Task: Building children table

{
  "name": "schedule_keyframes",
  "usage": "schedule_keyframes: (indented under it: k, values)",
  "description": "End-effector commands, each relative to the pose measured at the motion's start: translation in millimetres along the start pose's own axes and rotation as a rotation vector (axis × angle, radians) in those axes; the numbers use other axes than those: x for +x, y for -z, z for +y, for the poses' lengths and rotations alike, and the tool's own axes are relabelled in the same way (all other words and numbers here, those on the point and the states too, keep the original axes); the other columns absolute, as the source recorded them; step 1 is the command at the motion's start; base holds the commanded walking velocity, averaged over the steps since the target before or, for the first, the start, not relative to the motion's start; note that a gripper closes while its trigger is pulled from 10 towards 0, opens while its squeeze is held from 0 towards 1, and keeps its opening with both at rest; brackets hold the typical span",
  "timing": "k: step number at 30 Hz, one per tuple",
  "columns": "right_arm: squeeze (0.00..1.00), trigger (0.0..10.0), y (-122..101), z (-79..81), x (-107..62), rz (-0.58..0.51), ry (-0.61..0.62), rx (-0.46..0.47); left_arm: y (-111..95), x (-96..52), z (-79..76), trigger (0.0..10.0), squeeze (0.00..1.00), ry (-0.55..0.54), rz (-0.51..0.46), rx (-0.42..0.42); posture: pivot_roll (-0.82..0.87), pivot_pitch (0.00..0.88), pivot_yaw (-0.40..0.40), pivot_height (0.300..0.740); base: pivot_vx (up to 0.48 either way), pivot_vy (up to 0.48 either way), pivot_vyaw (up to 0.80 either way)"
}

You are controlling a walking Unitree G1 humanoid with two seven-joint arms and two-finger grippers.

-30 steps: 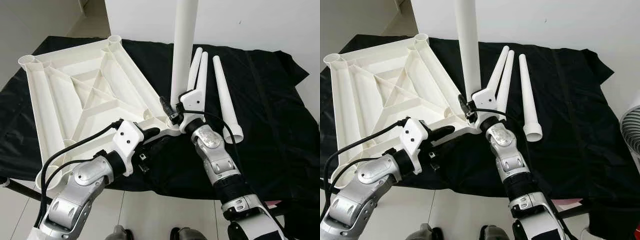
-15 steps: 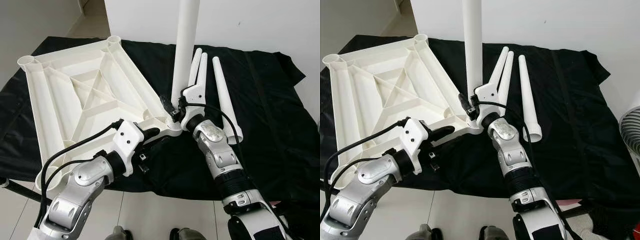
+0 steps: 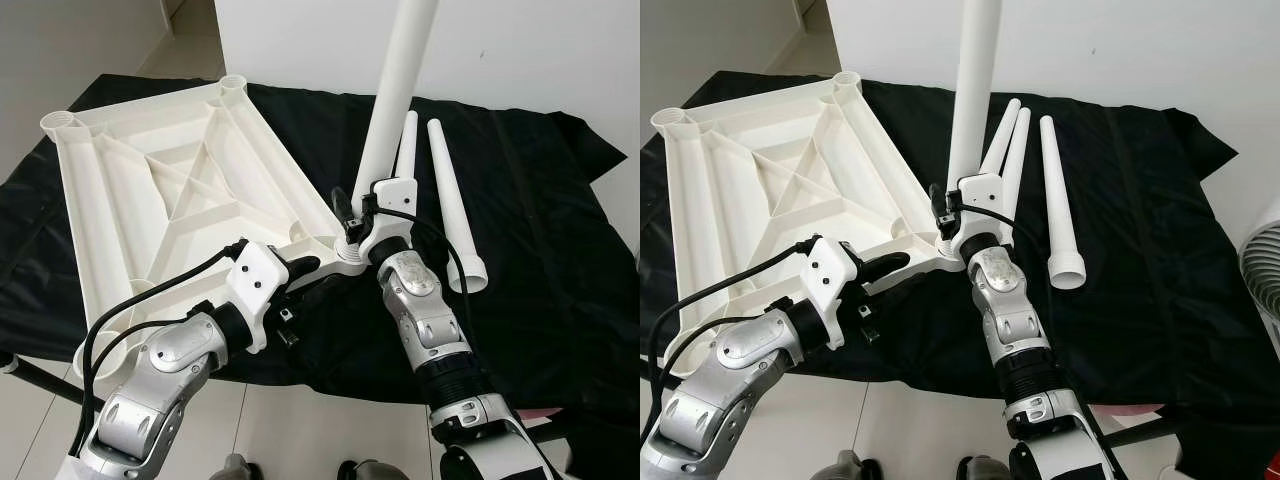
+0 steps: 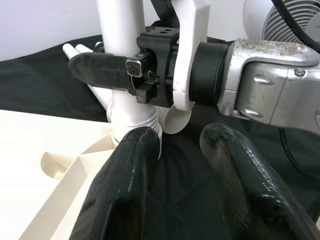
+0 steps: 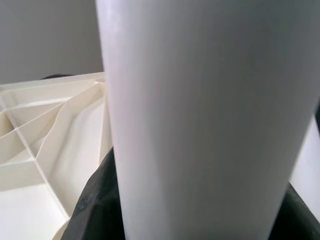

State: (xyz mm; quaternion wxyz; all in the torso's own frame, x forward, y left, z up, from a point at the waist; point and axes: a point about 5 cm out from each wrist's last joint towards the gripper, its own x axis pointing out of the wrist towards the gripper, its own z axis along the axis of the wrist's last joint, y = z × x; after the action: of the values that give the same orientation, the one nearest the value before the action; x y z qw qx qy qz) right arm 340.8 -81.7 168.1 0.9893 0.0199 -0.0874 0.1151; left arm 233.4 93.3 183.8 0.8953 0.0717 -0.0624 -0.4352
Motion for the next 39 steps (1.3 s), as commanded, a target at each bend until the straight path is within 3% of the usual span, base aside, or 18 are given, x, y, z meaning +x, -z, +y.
schedule_keyframes:
  k: [1,7,10,15,20,33,35,39]
  values:
    - [0.00,10.0,53.0,-11.9,-21.3,0.243,0.102,0.013,3.6,0.0,-1.5,10.0,0.00,-0.005,0.013,0.002,-0.01,0.136,0.026,0.740,0.000,0.000,0.00]
    - [0.00,10.0,47.9,3.0,-20.1,0.198,0.150,-0.010,3.4,0.3,-1.8,10.0,0.00,-0.011,0.012,0.000,-0.01,0.141,0.025,0.740,0.000,0.000,0.00]
    - [0.00,10.0,46.9,10.9,-21.4,0.177,0.117,-0.023,3.2,0.1,-1.1,10.0,0.00,-0.016,0.011,0.001,0.00,0.141,0.022,0.740,0.000,0.000,0.00]
    - [0.00,10.0,46.8,13.4,-22.9,0.165,0.097,-0.035,3.0,0.1,-0.9,10.0,0.00,-0.018,0.010,0.002,0.00,0.141,0.020,0.740,0.000,0.000,0.00]
    - [0.00,10.0,56.2,3.4,-31.4,0.188,0.102,-0.059,3.3,-0.4,-0.4,10.0,0.00,-0.024,0.011,0.001,-0.01,0.142,0.020,0.740,0.000,0.000,0.00]
    - [0.00,10.0,53.0,-4.4,-29.2,0.168,0.239,-0.085,2.7,2.1,-0.9,10.0,0.00,-0.023,0.003,0.000,-0.01,0.138,0.017,0.740,0.000,0.000,0.00]
    - [0.00,10.0,52.4,-18.5,-31.1,0.161,0.326,-0.096,2.8,1.8,-1.1,10.0,0.00,-0.025,0.003,0.000,0.00,0.135,0.012,0.740,0.000,0.000,0.00]
    - [0.00,10.0,53.2,-31.2,-32.8,0.167,0.400,-0.106,3.0,1.5,-1.2,10.0,0.00,-0.026,0.005,0.001,0.00,0.134,0.012,0.740,0.000,0.000,0.00]
